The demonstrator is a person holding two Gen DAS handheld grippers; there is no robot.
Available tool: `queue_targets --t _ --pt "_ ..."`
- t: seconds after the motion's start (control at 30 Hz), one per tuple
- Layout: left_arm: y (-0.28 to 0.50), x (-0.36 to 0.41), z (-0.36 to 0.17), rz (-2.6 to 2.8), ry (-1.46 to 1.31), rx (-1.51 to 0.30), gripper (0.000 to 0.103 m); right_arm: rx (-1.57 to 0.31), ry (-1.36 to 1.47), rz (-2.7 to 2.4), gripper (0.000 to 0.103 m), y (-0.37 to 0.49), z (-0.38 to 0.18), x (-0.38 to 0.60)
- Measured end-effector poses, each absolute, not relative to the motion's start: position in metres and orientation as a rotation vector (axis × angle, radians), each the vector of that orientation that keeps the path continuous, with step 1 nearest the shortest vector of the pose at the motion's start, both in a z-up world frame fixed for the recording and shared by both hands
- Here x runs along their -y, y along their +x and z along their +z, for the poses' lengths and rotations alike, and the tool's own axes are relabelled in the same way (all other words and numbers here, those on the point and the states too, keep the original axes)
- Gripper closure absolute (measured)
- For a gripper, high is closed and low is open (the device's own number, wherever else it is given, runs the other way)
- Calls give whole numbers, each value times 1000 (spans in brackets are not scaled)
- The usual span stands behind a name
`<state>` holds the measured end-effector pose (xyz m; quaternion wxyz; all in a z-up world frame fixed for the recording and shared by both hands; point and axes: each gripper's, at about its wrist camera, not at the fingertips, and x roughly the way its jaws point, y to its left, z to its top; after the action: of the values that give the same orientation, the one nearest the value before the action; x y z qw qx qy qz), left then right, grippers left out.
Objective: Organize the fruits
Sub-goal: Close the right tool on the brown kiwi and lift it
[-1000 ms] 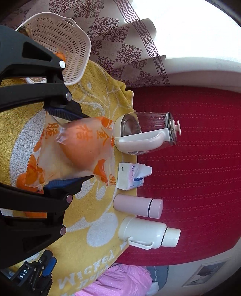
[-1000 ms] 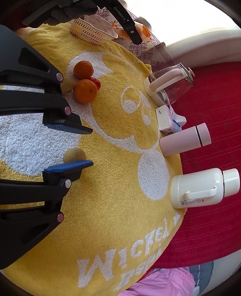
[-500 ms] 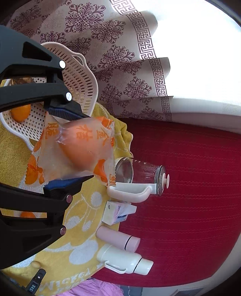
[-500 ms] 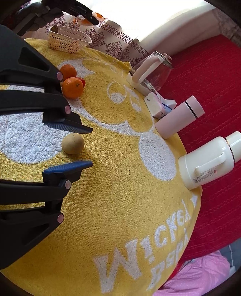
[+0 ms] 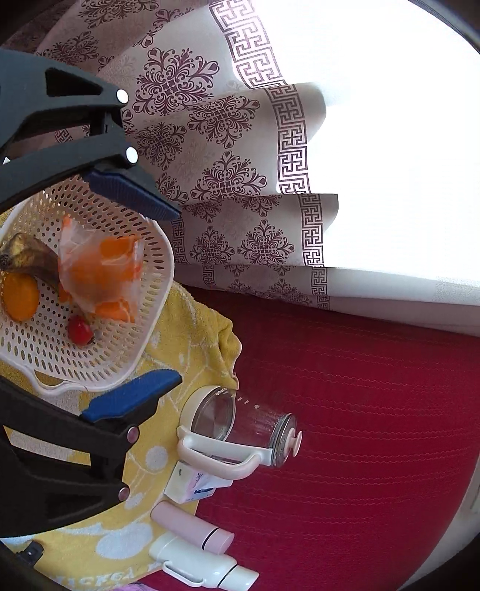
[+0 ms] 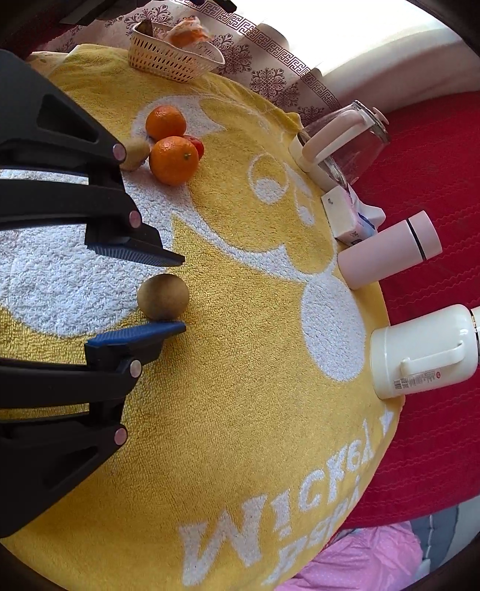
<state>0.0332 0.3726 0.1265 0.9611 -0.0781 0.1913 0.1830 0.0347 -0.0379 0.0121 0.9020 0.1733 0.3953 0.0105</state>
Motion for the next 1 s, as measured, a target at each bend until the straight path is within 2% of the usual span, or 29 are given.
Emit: queue_targets --t 0.43,0.67,1.0 --pt "20 -392 141 383 -209 -336 9 -833 264 -6 72 37 12 25" --pt "14 -392 146 351 -220 -323 9 -811 171 -32 77 34 15 13" --pt "1 -402 157 342 -252 -291 9 -732 161 -26 77 21 35 7"
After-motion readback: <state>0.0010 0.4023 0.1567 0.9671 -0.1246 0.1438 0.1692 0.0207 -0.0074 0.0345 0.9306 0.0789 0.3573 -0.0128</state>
